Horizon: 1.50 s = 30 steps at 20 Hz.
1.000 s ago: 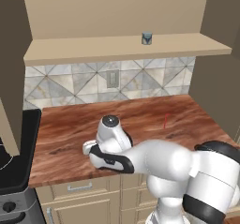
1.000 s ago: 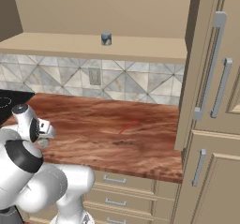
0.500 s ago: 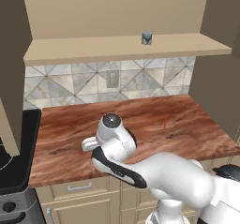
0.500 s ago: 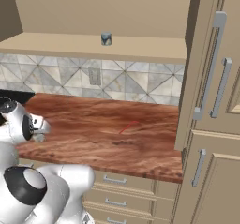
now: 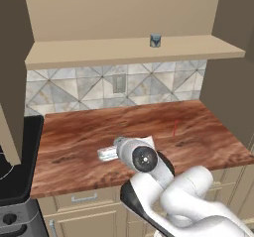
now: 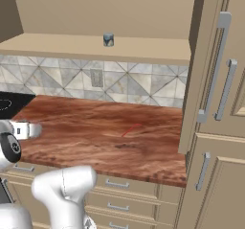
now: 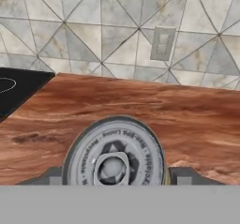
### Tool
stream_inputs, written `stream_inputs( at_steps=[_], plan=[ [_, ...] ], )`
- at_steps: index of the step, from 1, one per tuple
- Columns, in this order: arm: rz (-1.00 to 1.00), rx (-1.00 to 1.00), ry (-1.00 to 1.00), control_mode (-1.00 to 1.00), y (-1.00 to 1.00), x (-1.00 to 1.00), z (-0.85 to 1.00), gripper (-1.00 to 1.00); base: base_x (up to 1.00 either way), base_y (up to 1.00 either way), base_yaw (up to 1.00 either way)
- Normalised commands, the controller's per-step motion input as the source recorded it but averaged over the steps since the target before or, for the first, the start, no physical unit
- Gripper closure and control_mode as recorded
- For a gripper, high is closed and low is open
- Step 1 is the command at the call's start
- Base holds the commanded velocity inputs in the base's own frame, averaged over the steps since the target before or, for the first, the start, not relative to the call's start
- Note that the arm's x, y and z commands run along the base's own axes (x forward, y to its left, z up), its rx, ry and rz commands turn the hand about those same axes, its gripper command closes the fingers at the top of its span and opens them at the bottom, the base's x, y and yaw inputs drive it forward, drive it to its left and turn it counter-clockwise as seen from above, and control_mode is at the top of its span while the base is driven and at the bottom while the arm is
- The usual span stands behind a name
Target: Restock the canned food cabinet by taking the new fresh canned food from the counter and placing it in the cabinet. Then, take the old canned food from the cabinet and place it on the counter.
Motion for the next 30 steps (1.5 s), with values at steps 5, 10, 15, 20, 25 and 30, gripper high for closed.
stream_inputs(
  at_steps=[5,10,15,20,25,30],
  plan=[
    [0.00,0.00,-0.28,-1.00,-0.34,-0.38,1.00,1.00,0.00,0.00,0.00],
    [0.00,0.00,-0.10,-1.00,-0.25,-0.05,1.00,1.00,0.00,0.00,0.00],
    [0.00,0.00,0.00,-1.00,-0.30,0.00,1.00,1.00,0.00,0.00,0.00],
    [0.00,0.00,0.09,-1.00,-0.32,0.00,1.00,1.00,0.00,0.00,0.00],
    [0.00,0.00,0.28,-1.00,-0.17,0.00,1.00,1.00,0.00,0.00,0.00],
    [0.00,0.00,0.04,-1.00,0.00,0.00,0.25,1.00,0.00,0.00,0.00]
  ],
)
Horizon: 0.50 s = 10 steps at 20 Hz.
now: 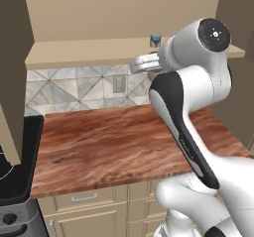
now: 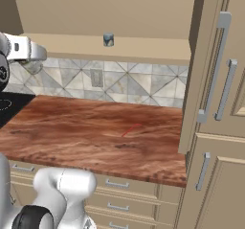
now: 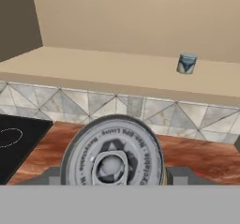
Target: Restock the canned food cabinet by taking the new fresh canned food from the counter and placing it in the cabinet. Then, take the old canned food from the cabinet and place it on the counter.
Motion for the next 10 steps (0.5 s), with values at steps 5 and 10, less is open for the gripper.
stream_inputs(
  at_steps=[5,10],
  plan=[
    [0.00,0.00,0.00,-1.00,0.00,0.28,-0.04,1.00,0.00,0.00,0.00],
    [0.00,0.00,0.03,-1.00,0.00,0.55,0.08,1.00,0.00,0.00,0.00]
  ],
)
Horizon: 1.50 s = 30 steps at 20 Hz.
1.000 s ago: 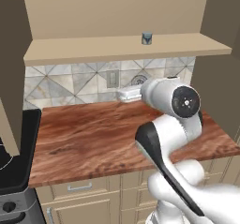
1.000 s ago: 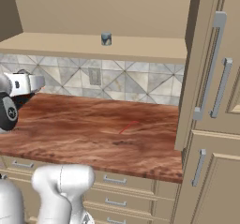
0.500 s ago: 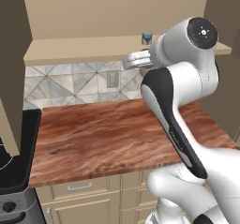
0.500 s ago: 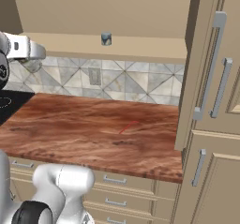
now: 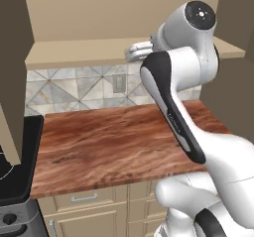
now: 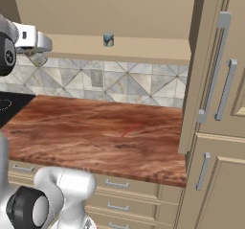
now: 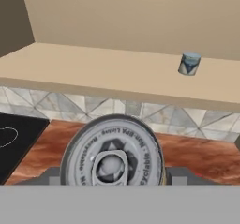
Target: Restock the canned food cabinet by taking the new fresh canned food from the counter and placing it in the cabinet. Then, take the old canned food from the cabinet and place it on the counter.
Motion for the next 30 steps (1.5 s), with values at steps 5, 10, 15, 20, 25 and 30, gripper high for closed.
stream_inputs(
  at_steps=[5,10,15,20,25,30],
  plan=[
    [0.00,0.02,0.00,-1.00,0.00,0.65,0.01,1.00,0.00,0.00,0.00],
    [0.00,0.02,0.00,-1.00,0.00,0.50,0.01,1.00,0.00,0.00,0.00],
    [0.00,0.00,0.00,-1.00,0.00,0.50,0.00,1.00,0.00,0.00,0.00],
    [0.00,0.00,0.00,-1.00,0.00,0.59,0.00,1.00,0.00,0.00,0.00],
    [0.00,0.00,0.00,-1.00,0.00,0.62,-0.01,1.00,0.00,0.00,0.00],
    [0.00,0.00,0.00,-1.00,0.00,0.50,-0.16,1.00,0.00,0.00,0.00]
  ],
)
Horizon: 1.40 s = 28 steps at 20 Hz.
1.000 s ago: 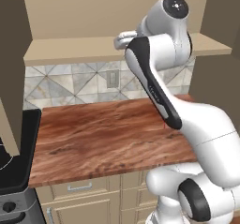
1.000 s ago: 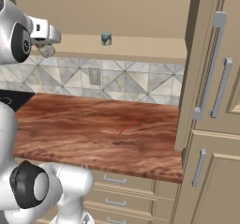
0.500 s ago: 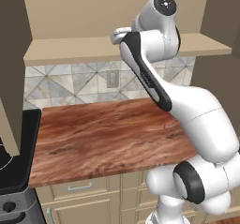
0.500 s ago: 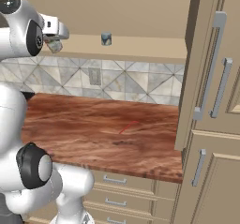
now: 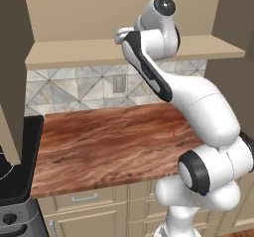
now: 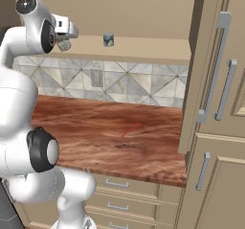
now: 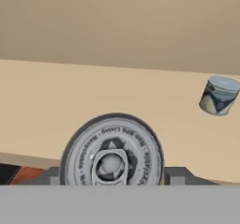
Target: Restock the canned food cabinet by taking the new fresh canned food from the counter and placing it in the cabinet. Then, take the old canned food from the cabinet and place it on the counter.
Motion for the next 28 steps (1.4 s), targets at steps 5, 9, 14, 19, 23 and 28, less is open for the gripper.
stream_inputs(
  at_steps=[5,9,14,19,23,28],
  plan=[
    [0.00,0.00,0.00,-1.00,0.00,0.49,-0.20,1.00,0.00,0.00,0.00],
    [0.00,0.00,0.00,-1.00,-0.01,0.38,-0.20,1.00,0.00,0.00,0.00],
    [0.00,0.00,0.00,-1.00,-0.01,0.35,-0.07,1.00,0.00,0.00,0.00],
    [0.00,0.00,0.00,-1.00,0.00,0.33,0.00,1.00,0.00,0.00,0.00],
    [0.00,0.00,0.00,-1.00,-0.03,0.30,-0.03,-1.00,0.00,0.00,0.00],
    [0.00,0.00,-0.01,-1.00,-0.01,0.19,-0.04,-1.00,0.00,0.00,0.00]
  ],
)
